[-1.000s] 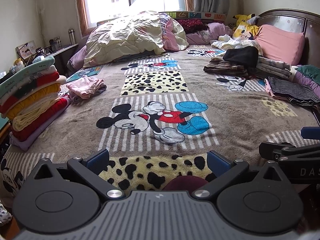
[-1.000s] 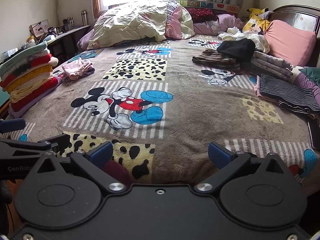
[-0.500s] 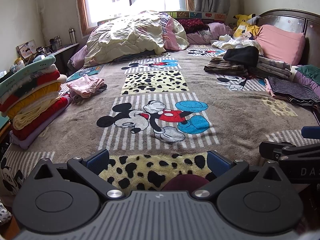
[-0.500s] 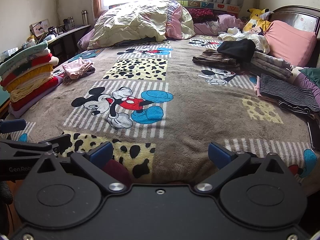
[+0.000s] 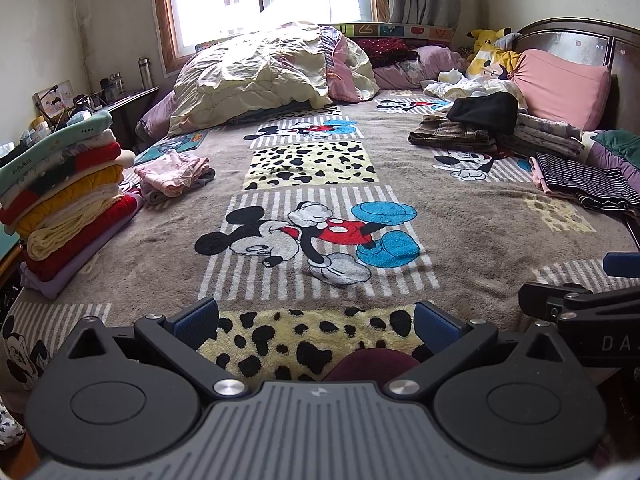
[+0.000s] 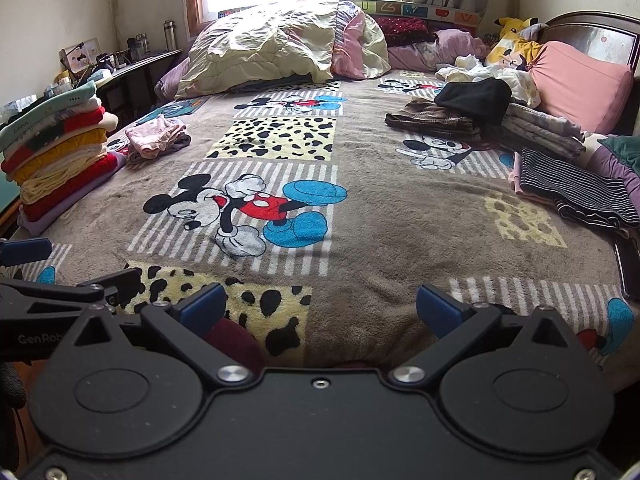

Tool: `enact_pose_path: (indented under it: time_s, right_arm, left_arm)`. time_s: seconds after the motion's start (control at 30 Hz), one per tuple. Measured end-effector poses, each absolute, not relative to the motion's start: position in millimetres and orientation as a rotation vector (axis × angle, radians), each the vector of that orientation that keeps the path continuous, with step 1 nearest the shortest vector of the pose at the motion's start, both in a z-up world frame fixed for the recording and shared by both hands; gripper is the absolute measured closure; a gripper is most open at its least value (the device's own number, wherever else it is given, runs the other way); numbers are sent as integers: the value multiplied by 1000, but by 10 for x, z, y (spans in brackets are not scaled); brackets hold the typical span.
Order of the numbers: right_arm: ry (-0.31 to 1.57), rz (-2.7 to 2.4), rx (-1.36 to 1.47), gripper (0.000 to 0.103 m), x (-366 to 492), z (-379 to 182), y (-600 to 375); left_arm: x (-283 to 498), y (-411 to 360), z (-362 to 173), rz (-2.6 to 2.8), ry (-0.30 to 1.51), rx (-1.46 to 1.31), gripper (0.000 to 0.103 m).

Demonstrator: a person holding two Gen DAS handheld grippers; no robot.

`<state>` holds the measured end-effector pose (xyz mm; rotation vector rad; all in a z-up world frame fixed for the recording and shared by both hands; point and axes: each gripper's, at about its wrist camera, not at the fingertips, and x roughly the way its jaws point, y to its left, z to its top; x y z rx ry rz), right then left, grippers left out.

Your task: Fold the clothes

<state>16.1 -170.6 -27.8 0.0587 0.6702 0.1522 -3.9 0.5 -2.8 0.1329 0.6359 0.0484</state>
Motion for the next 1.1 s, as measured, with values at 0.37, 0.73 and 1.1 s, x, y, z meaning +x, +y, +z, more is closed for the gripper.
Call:
enact_pose_path:
  time_s: [0.37,0.73,1.1]
  right_arm:
    - [668,151,59,1,120,-293,-1732]
    - [566,186,175,1,252,-359,-2196]
    - [386,-85,306,1,672,-633,-3164]
  left_arm:
    - [-33,8,-38,45,642,129,0]
    - [270,-101,31,-38,619,110,0]
    - [1092,-911,-4,-364,477,-6,0]
